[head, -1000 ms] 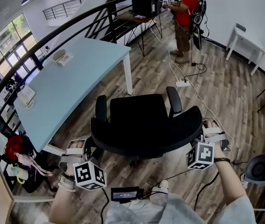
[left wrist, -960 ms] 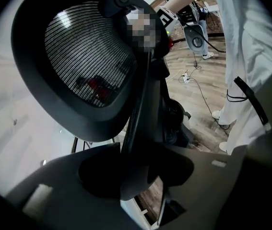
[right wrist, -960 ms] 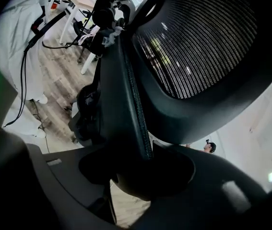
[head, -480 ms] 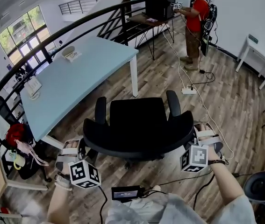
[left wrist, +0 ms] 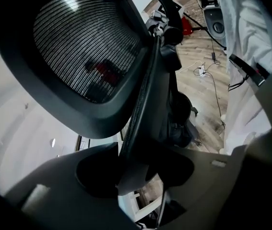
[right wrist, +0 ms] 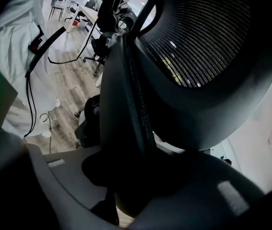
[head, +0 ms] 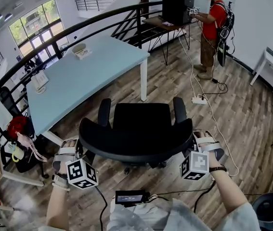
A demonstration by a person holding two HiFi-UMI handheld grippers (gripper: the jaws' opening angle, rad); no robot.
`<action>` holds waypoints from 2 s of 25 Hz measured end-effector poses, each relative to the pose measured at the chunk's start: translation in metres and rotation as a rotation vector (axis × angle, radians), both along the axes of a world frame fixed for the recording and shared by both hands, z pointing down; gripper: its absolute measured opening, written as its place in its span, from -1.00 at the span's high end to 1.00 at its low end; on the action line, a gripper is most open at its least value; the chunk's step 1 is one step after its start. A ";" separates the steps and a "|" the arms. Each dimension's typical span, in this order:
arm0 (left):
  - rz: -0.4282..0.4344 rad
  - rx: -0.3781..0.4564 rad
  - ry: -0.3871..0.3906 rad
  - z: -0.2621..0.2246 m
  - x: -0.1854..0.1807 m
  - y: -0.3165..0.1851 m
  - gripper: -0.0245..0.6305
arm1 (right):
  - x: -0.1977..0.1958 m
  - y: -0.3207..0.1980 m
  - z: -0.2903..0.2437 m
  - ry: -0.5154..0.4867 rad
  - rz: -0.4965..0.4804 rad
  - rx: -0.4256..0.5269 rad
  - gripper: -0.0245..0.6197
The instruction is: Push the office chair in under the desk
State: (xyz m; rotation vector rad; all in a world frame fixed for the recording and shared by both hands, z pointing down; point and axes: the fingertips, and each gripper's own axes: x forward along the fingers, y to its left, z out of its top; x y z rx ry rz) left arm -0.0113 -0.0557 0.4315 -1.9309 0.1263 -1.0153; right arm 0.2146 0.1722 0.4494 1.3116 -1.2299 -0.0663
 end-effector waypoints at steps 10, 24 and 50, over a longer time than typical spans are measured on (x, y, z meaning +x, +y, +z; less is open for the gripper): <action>-0.036 -0.003 -0.011 0.001 0.003 0.005 0.34 | 0.009 -0.002 -0.002 -0.008 -0.021 0.003 0.43; -0.046 0.000 -0.005 0.000 0.008 0.003 0.34 | 0.017 -0.008 -0.003 -0.005 -0.032 0.012 0.42; -0.139 0.042 0.009 0.002 0.023 -0.048 0.33 | 0.064 -0.100 0.006 -0.012 -0.203 0.014 0.41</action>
